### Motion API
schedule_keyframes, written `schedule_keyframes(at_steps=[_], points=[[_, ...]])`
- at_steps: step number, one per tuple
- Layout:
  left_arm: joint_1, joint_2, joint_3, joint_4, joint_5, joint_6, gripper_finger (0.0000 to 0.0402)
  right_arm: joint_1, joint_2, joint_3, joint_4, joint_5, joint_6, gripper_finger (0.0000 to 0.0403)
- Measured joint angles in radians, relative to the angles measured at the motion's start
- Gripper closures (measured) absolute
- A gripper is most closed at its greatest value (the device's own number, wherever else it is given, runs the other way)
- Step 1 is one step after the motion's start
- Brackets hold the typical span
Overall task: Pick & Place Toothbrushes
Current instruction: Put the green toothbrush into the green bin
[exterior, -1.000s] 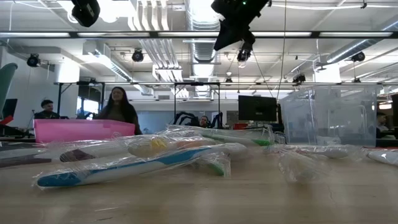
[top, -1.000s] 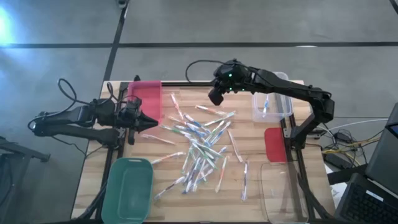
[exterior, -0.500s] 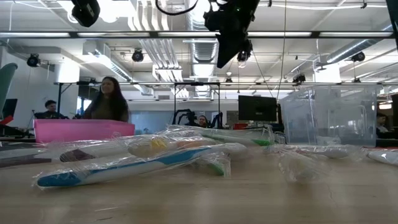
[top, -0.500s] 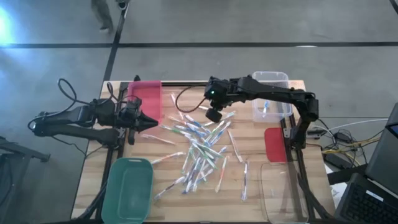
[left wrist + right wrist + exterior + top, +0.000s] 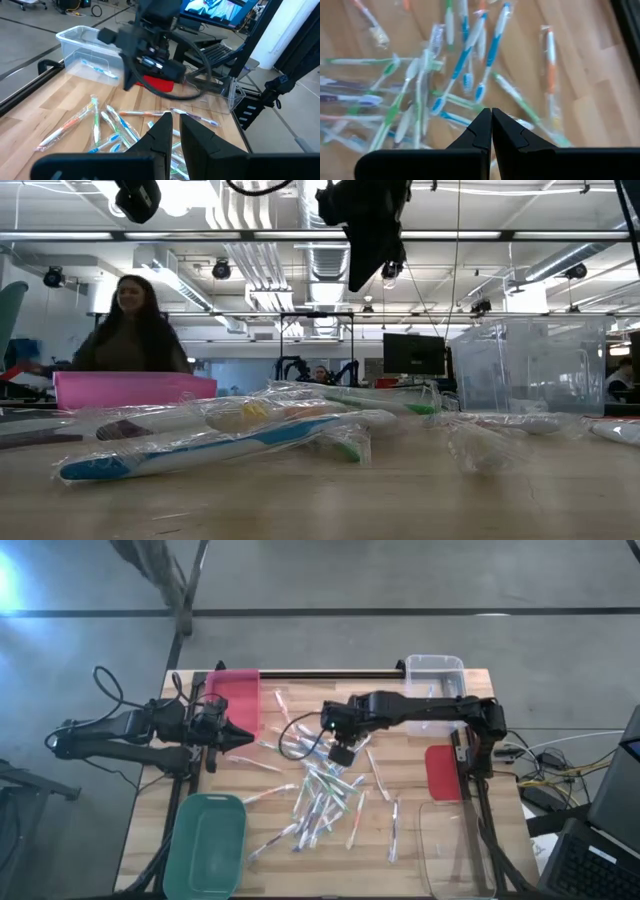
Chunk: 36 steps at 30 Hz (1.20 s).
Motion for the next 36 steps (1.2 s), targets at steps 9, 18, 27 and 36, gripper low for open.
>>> schedule_keyframes(at_steps=[9, 18, 27, 36], points=[[0.0, 0.0, 0.0, 0.0, 0.0, 0.0, 0.0362, 0.118, -0.002, -0.074, 0.129, 0.0, 0.046, 0.0394], [0.0, 0.0, 0.0, 0.0, 0.0, 0.0, 0.0362, 0.196, 0.001, -0.176, 0.249, 0.0, 0.112, 0.0394], [0.0, 0.0, 0.0, 0.0, 0.0, 0.0, 0.0362, 0.201, 0.002, -0.259, 0.321, 0.015, 0.217, 0.0394], [-0.001, 0.0, 0.0, 0.0, 0.0, 0.0, 0.0362, 0.201, 0.002, -0.325, 0.359, 0.025, 0.255, 0.0381]])
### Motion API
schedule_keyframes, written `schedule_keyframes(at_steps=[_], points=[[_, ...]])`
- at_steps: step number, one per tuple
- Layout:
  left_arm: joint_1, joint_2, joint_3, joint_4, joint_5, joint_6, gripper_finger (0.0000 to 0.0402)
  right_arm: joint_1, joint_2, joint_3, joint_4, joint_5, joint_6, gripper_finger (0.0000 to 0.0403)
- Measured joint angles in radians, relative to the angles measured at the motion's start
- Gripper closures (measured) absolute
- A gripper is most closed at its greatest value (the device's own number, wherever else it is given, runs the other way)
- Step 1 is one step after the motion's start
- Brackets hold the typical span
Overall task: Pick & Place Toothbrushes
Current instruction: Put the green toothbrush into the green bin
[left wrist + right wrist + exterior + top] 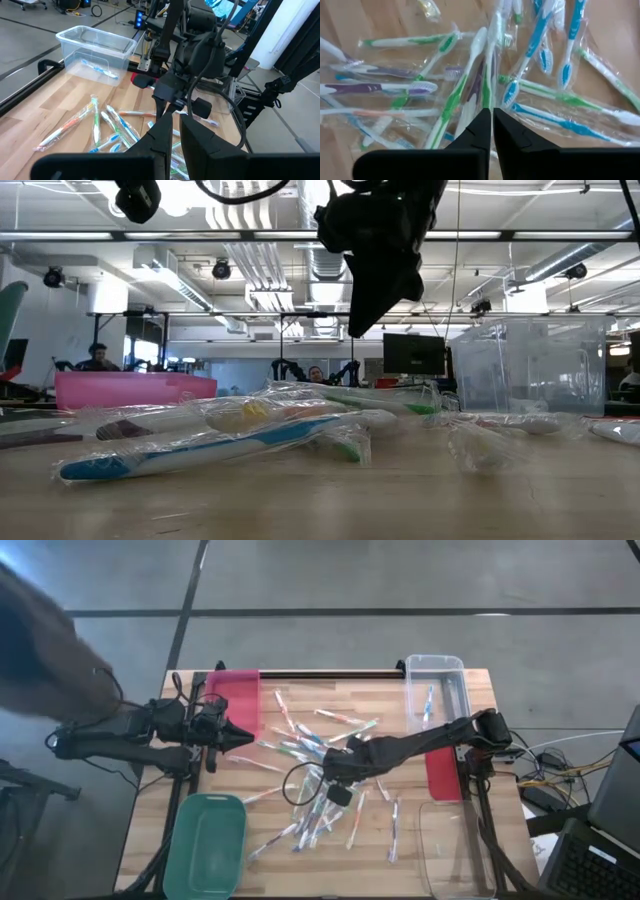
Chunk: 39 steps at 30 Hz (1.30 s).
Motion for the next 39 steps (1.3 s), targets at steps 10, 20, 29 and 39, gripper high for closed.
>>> schedule_keyframes(at_steps=[10, 20, 29, 39], points=[[0.0, 0.0, 0.0, 0.0, 0.0, 0.0, 0.0362, -0.015, 0.003, -0.049, 0.111, 0.002, 0.002, 0.0298], [0.001, 0.0, 0.0, 0.0, 0.0, 0.0, 0.0362, -0.015, 0.003, -0.207, 0.307, -0.01, 0.018, 0.0249], [0.001, 0.0, 0.0, 0.0, 0.0, 0.0, 0.0362, -0.016, 0.003, -0.267, 0.347, -0.002, 0.022, 0.0248], [0.001, 0.0, 0.0, 0.0, 0.0, 0.0, 0.0362, -0.015, 0.003, -0.34, 0.452, -0.037, 0.029, 0.0283]])
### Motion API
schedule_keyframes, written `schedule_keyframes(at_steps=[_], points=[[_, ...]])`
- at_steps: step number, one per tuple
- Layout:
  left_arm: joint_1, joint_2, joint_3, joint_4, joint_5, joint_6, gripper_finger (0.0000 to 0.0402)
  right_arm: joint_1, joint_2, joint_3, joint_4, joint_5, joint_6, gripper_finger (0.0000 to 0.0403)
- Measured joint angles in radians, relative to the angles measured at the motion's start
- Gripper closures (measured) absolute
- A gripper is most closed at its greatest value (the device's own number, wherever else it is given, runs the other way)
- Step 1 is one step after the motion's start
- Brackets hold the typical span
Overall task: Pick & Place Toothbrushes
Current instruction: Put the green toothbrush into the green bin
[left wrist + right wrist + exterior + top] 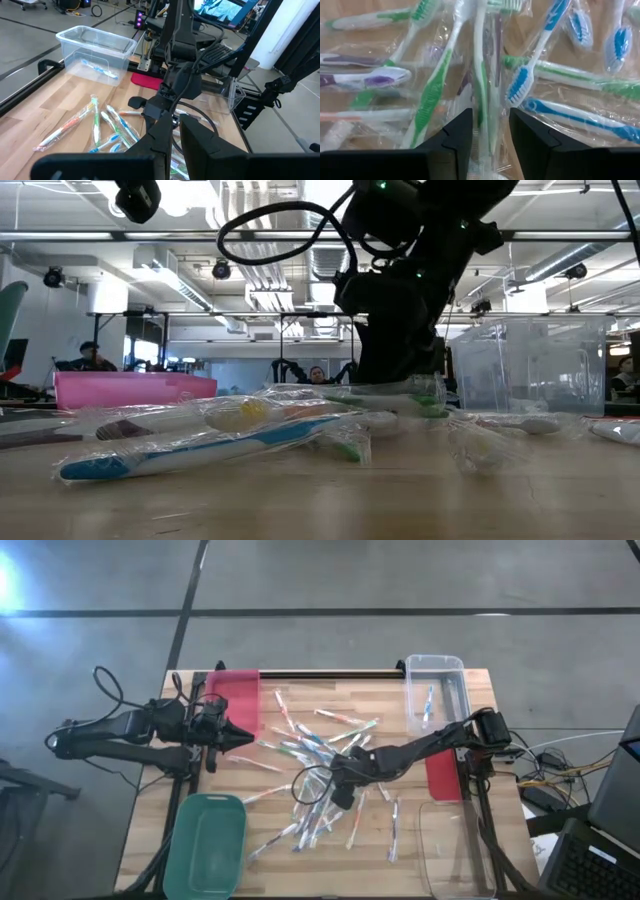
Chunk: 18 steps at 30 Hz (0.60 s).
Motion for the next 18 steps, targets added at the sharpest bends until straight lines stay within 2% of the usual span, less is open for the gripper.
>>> schedule_keyframes(at_steps=[7, 14, 18], points=[[0.0, 0.0, 0.0, 0.0, 0.0, 0.0, 0.0362, 0.0, 0.0, -0.029, 0.007, -0.018, 0.029, 0.0316], [0.0, 0.0, 0.0, 0.0, 0.0, 0.0, 0.0362, 0.0, 0.0, -0.003, 0.003, -0.024, 0.032, 0.0379], [0.0, 0.0, 0.0, 0.0, 0.0, 0.0, 0.0362, 0.0, -0.004, 0.041, -0.012, -0.062, 0.012, 0.0382]])
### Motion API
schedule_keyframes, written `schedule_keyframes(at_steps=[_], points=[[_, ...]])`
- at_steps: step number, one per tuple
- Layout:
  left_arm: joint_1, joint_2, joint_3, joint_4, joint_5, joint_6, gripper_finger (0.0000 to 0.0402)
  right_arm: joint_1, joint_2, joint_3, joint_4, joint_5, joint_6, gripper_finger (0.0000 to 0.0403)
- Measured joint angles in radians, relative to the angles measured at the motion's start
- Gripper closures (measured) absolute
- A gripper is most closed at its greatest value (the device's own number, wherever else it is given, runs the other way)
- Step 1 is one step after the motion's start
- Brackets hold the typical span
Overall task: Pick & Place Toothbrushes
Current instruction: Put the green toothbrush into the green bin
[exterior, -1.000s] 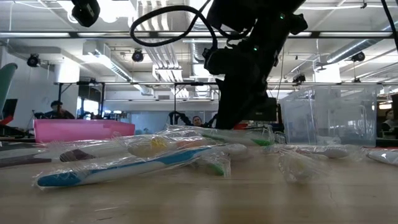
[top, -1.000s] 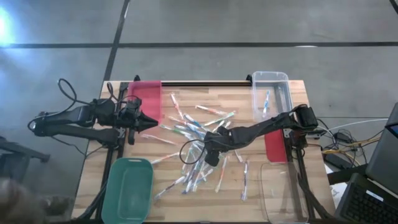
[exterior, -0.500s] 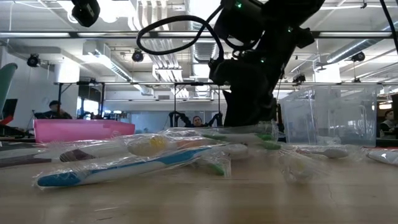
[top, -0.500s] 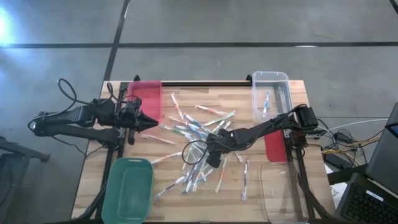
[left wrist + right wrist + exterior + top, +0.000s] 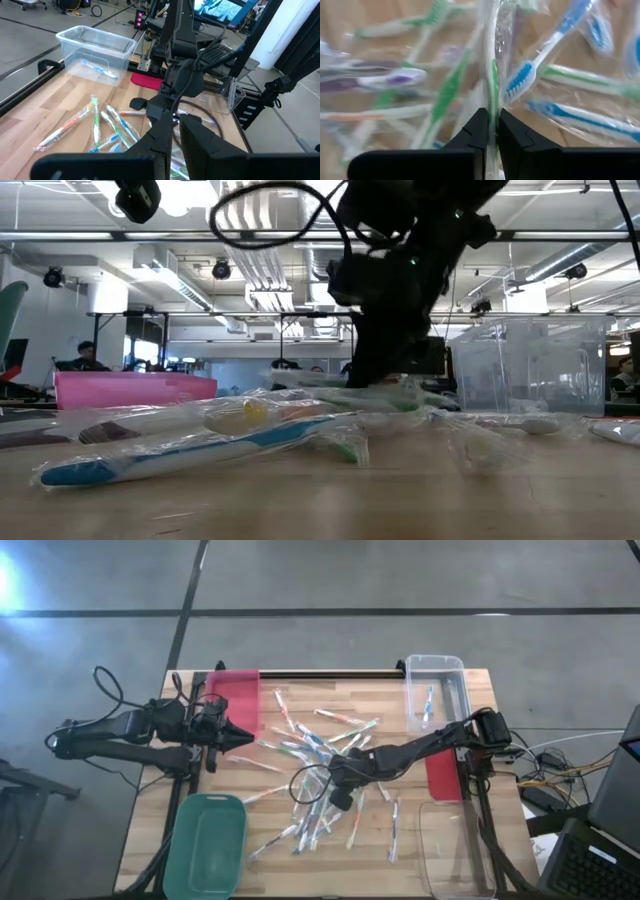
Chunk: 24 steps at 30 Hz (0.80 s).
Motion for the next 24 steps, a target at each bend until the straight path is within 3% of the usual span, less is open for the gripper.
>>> schedule_keyframes(at_steps=[14, 19, 24], points=[[-0.001, 0.0, 0.0, 0.0, 0.0, 0.0, 0.0362, 0.0, -0.01, 0.402, -0.499, 0.002, -0.073, 0.038], [-0.001, 0.0, 0.0, 0.0, 0.0, 0.0, 0.0362, 0.0, -0.011, 0.483, -0.547, -0.008, -0.069, 0.038], [0.0, 0.0, 0.0, 0.0, 0.0, 0.0, 0.0362, -0.006, -0.011, 0.484, -0.578, -0.123, 0.026, 0.038]])
